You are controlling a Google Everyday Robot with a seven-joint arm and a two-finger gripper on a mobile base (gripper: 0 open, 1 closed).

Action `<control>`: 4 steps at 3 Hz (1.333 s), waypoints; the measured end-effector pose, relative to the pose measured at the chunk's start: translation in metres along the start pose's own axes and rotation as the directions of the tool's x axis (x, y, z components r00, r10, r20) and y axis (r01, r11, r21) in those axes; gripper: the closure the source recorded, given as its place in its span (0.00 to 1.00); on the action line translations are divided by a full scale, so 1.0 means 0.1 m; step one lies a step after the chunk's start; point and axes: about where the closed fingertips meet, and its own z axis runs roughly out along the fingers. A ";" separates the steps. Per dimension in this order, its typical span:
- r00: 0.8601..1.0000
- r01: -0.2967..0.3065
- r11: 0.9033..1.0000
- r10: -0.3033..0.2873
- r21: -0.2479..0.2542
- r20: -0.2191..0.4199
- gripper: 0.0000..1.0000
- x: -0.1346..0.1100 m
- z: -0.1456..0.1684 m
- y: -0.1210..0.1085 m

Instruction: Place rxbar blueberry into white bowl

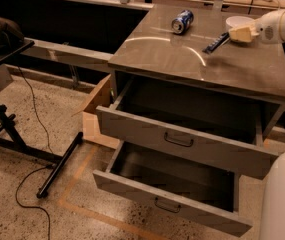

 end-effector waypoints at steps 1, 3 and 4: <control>0.996 -0.011 0.997 0.005 0.074 0.086 1.00 -0.35 -0.16 -0.15; 0.990 -0.045 0.957 0.004 0.287 0.142 1.00 -1.00 -0.15 -0.51; 0.990 -0.079 0.923 0.029 0.376 0.137 1.00 -1.08 -0.13 -0.70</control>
Offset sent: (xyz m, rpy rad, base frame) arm 0.0515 -0.0164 0.1352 0.0123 -0.2322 -0.3012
